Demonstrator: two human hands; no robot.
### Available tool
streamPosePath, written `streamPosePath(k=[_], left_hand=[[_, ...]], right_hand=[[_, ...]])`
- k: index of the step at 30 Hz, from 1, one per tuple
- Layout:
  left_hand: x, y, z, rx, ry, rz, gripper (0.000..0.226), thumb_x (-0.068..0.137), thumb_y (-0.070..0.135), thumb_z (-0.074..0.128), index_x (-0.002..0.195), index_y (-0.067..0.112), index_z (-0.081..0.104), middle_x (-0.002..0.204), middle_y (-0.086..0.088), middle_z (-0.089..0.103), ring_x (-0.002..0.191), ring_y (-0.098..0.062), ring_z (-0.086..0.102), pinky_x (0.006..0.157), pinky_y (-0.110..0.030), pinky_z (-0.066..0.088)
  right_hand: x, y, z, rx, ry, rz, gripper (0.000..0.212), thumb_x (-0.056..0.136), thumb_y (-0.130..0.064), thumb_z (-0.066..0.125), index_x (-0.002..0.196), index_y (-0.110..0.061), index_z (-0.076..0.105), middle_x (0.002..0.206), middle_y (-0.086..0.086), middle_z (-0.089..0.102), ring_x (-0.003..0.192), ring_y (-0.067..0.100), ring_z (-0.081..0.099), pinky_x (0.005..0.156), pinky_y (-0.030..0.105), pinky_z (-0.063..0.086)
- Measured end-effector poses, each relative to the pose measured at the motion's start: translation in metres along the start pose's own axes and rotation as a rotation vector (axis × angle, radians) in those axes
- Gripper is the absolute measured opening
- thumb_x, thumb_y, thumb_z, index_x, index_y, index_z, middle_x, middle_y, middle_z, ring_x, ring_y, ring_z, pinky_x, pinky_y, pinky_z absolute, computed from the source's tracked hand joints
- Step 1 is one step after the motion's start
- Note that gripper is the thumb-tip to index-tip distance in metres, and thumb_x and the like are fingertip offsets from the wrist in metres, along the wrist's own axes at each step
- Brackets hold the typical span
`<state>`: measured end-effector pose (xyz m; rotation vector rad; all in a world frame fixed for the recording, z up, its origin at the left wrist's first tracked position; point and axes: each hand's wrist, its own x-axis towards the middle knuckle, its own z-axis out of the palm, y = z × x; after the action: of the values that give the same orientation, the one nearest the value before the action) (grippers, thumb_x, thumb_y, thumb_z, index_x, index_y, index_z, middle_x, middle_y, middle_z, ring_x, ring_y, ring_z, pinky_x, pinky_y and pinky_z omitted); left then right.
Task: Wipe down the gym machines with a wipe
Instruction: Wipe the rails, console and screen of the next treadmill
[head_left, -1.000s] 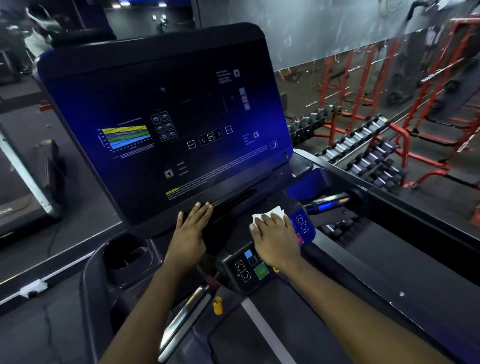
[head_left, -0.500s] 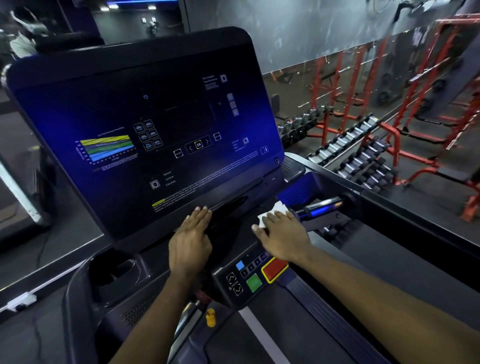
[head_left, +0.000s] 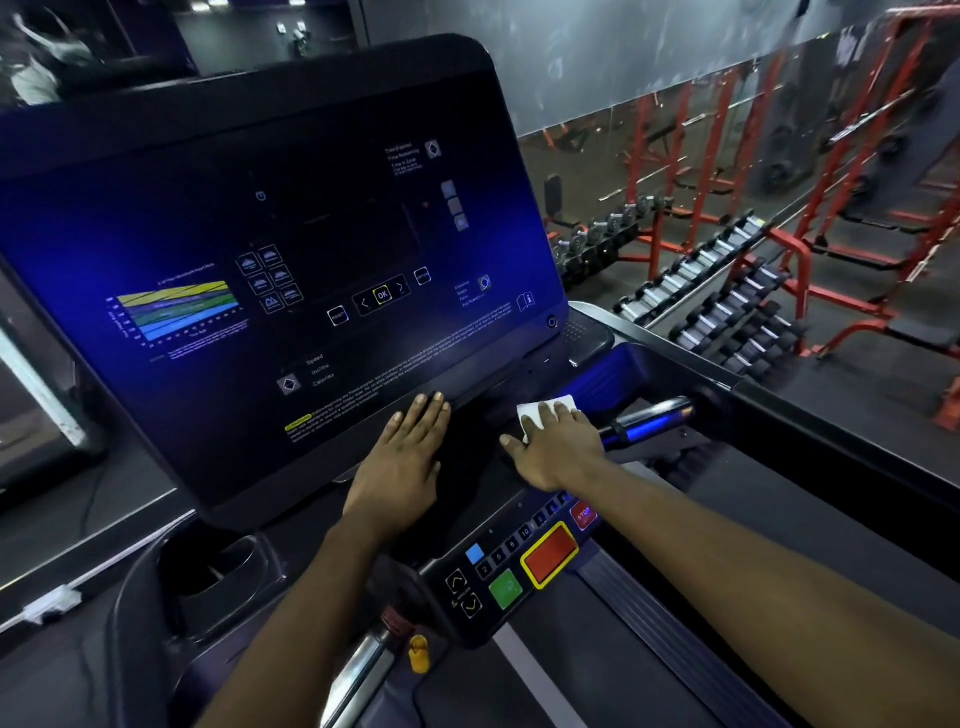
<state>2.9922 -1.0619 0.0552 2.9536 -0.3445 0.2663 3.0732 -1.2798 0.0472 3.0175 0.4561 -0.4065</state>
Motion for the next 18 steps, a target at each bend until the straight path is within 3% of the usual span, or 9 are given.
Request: streamPosePath(k=[5,10,15,18], left_hand=[[0.003,-0.002,-0.007,-0.034,-0.081,0.008,0.073,0.103,0.015,0.042,0.160,0.020,-0.004,0.164,0.009,-0.015,0.149,-0.008,-0.026,0.117,-0.022,-0.021],[0.005,-0.002,-0.010,-0.038,-0.114,0.014,0.076,0.102,0.012,0.044,0.160,0.019,-0.005,0.163,0.009,-0.018,0.147,-0.008,-0.027,0.113,-0.020,-0.024],[0.006,-0.001,-0.012,-0.039,-0.136,0.013,0.076,0.102,0.012,0.043,0.160,0.019,-0.006,0.164,0.008,-0.018,0.148,-0.008,-0.028,0.113,-0.020,-0.025],[0.006,-0.001,-0.012,-0.028,-0.139,0.012,0.077,0.102,0.013,0.044,0.160,0.018,-0.007,0.164,0.007,-0.018,0.148,-0.009,-0.028,0.114,-0.021,-0.024]], right_hand=[[0.016,-0.001,-0.012,0.128,-0.039,0.077,0.085,0.101,-0.067,0.017,0.161,-0.007,0.012,0.169,0.012,0.008,0.155,0.031,0.012,0.125,0.044,0.014],[0.001,-0.018,0.003,0.011,0.012,0.101,0.092,0.099,-0.069,0.017,0.158,0.001,0.015,0.167,0.019,0.013,0.154,0.032,0.013,0.125,0.043,0.010],[0.021,-0.017,-0.018,0.106,-0.064,0.190,0.092,0.100,-0.069,0.018,0.159,0.001,0.011,0.168,0.017,0.007,0.155,0.031,0.010,0.125,0.042,0.010],[0.012,-0.026,-0.003,0.006,-0.046,0.128,0.095,0.099,-0.069,0.016,0.158,0.004,0.008,0.167,0.022,0.005,0.156,0.033,0.004,0.126,0.043,0.003]])
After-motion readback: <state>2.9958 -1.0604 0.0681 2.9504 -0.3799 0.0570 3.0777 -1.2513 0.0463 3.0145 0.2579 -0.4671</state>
